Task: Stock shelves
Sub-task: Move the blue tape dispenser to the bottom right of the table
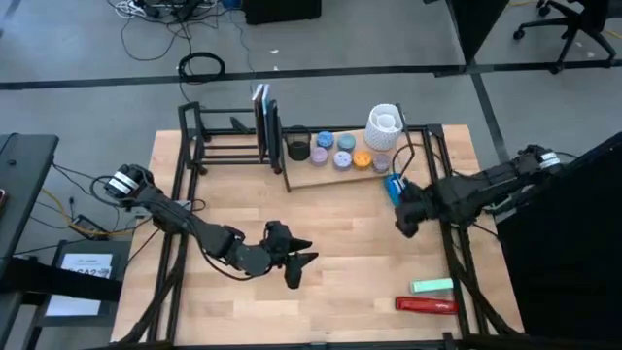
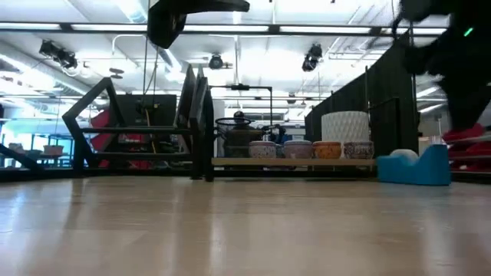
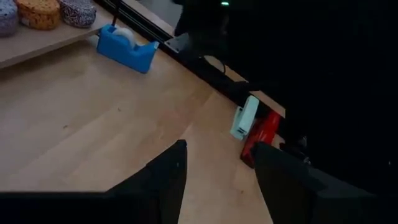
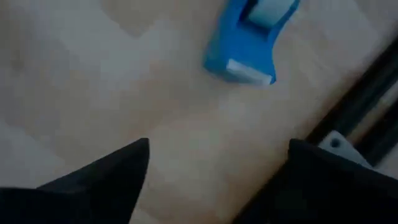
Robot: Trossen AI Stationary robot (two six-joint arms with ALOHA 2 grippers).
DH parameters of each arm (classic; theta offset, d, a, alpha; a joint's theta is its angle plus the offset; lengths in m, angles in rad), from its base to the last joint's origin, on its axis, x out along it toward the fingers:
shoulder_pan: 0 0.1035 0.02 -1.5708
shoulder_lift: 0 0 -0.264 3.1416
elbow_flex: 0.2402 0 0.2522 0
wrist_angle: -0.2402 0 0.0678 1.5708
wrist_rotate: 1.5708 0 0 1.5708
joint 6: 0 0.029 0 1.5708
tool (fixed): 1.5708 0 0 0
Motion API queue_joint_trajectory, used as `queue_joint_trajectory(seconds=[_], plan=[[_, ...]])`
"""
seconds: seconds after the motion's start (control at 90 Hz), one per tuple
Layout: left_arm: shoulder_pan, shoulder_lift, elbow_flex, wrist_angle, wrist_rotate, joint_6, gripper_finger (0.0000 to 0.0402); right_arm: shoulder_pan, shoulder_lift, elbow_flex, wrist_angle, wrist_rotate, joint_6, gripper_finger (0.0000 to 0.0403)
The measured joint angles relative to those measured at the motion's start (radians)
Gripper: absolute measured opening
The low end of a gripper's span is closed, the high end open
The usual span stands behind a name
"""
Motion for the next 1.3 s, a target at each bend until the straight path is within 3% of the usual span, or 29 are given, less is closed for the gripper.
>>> queue_joint_trajectory(seconds=[0.2,0.422,0.578,0.744,0.778,0.856,1.0,1.211,1.3], plan=[[0.0,0.0,0.0,-0.001,0.0,0.001,0.0163,-0.211,0.029,-0.085,0.163,0.01,-0.075,0.0385],[0.0,0.0,0.0,-0.001,0.0,0.006,0.0163,-0.36,0.13,-0.129,0.324,-0.007,-0.221,0.0356],[0.0,0.0,0.0,-0.001,0.0,0.013,0.0163,-0.395,0.208,-0.131,0.367,-0.048,-0.304,0.0303],[0.0,0.0,0.0,-0.001,0.0,0.013,0.0163,-0.386,0.271,-0.128,0.364,-0.078,-0.36,0.0194],[-0.001,0.0,0.0,-0.001,0.0,0.012,0.0163,-0.374,0.273,-0.126,0.364,-0.078,-0.369,0.0176],[-0.002,0.0,0.0,0.0,0.0,0.0,0.0163,-0.331,0.261,-0.128,0.363,-0.078,-0.373,0.0175],[-0.003,0.0,0.0,0.0,0.0,-0.006,0.0163,-0.185,0.196,-0.129,0.335,-0.223,-0.375,0.0175],[-0.013,0.0,0.0,0.001,0.0,-0.009,0.0163,0.188,0.162,-0.127,0.341,-0.418,-0.352,0.0175],[-0.015,0.0,0.0,0.006,0.0,-0.01,0.0163,0.353,0.176,-0.126,0.337,-0.435,-0.276,0.0175]])
